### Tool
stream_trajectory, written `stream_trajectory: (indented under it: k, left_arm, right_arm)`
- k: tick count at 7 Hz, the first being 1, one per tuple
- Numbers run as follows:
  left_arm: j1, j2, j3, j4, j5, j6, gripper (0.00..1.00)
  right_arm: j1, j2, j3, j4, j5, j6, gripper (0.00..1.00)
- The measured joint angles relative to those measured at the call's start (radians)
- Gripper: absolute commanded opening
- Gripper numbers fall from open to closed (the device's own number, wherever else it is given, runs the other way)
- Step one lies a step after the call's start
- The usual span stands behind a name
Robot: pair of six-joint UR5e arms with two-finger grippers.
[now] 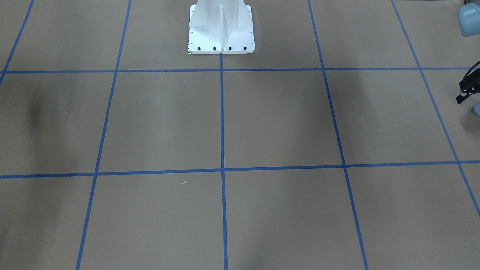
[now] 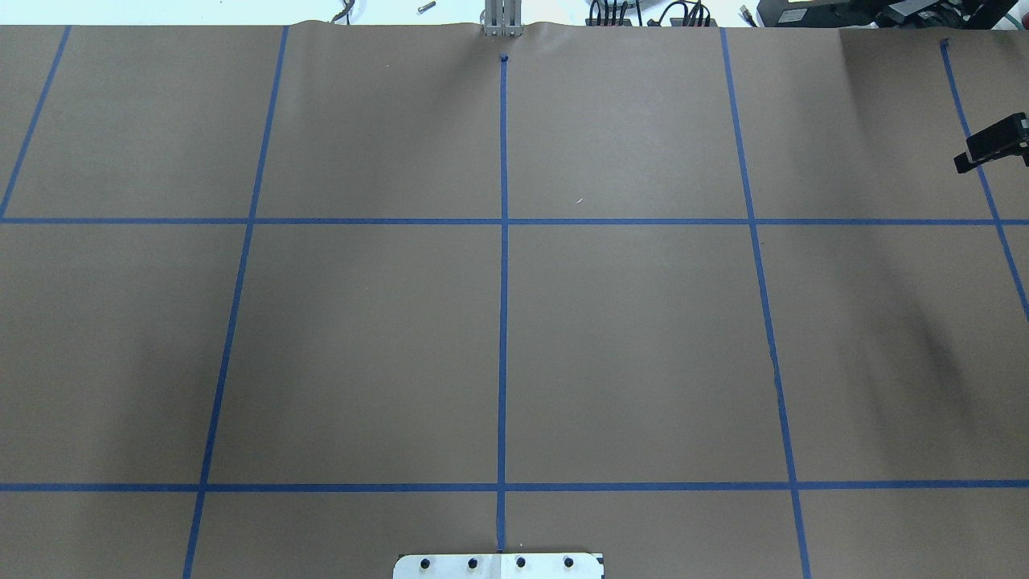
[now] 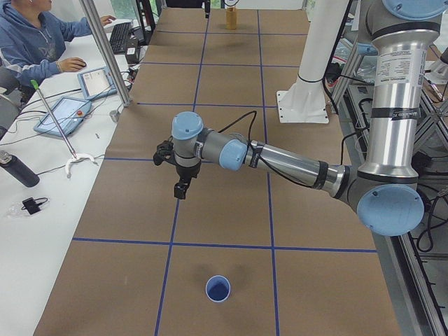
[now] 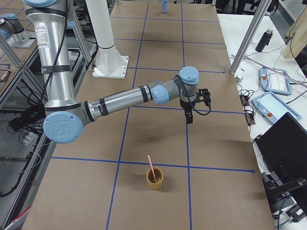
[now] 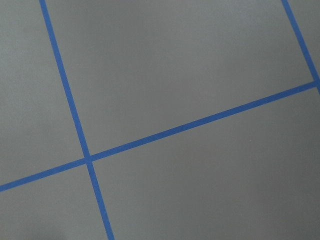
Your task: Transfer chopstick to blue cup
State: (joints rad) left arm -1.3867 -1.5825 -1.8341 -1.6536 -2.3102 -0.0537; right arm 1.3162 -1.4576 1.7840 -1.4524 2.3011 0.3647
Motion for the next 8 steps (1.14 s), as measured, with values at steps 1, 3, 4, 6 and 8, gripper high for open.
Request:
stream_trajectory:
  k: [1, 3, 4, 6, 8]
  left_arm:
    - [0.0, 0.0, 0.0, 0.0, 0.0, 0.0, 0.98]
    - [0.0, 0.0, 0.009, 0.0, 0.0, 0.001, 0.98]
    - [0.0, 0.001, 0.008, 0.0, 0.0, 0.001, 0.98]
    - [0.0, 0.003, 0.008, 0.0, 0.0, -0.005, 0.98]
    - [0.0, 0.004, 0.007, 0.0, 0.0, -0.034, 0.98]
  right_arm:
    - [0.0, 0.0, 0.0, 0.001, 0.0, 0.001, 1.0]
    - [0.0, -0.002, 0.0, 0.003, 0.006, 0.003, 1.0]
    - [0.0, -0.006, 0.0, 0.004, 0.013, 0.003, 1.0]
    - [0.0, -0.008, 0.004, 0.006, 0.015, 0.006, 1.0]
    - [0.0, -0.011, 0.018, 0.006, 0.017, 0.007, 1.0]
